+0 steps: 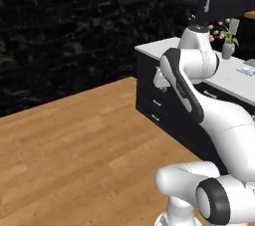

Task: Gather all objects into one cabinet and sort the glasses and bowls to opposite sides.

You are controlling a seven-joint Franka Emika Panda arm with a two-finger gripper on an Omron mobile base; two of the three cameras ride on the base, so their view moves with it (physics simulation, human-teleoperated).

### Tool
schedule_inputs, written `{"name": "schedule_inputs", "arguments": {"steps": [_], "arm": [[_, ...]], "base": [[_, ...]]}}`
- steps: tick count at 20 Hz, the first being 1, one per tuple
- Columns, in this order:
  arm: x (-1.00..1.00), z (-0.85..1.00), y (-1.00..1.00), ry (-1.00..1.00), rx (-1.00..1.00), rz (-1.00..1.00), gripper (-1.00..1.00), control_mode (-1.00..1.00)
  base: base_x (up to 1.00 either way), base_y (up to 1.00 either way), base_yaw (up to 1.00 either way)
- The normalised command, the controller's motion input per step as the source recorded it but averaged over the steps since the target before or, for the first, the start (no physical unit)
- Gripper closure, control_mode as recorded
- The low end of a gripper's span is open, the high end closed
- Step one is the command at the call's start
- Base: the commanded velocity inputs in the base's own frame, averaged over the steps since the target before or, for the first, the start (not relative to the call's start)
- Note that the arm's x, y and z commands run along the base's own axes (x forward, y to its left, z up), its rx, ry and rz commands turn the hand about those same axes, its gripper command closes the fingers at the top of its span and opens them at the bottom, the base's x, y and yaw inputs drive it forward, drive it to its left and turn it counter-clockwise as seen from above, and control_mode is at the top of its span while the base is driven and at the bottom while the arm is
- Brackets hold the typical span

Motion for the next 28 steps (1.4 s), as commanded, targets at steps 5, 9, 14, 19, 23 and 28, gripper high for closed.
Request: {"name": "schedule_inputs", "arguments": {"steps": [5, 9, 14, 19, 23, 28], "arm": [[0.00, 0.00, 0.00, 0.00, 0.00, 0.00, -1.00, 1.00], [0.00, 0.00, 0.00, 0.00, 0.00, 0.00, -1.00, 1.00], [0.00, 0.00, 0.00, 0.00, 0.00, 0.00, -1.00, 1.00], [0.00, 0.00, 0.00, 0.00, 0.00, 0.00, -1.00, 1.00], [0.00, 0.00, 0.00, 0.00, 0.00, 0.00, -1.00, 1.00], [0.00, 0.00, 0.00, 0.00, 0.00, 0.00, -1.00, 1.00]], "base": [[1.00, 0.05, -0.25], [1.00, 0.19, -0.37], [1.00, 0.24, -0.47], [1.00, 0.32, -0.49], [1.00, 0.39, -0.50], [0.99, 0.33, -0.59]]}}
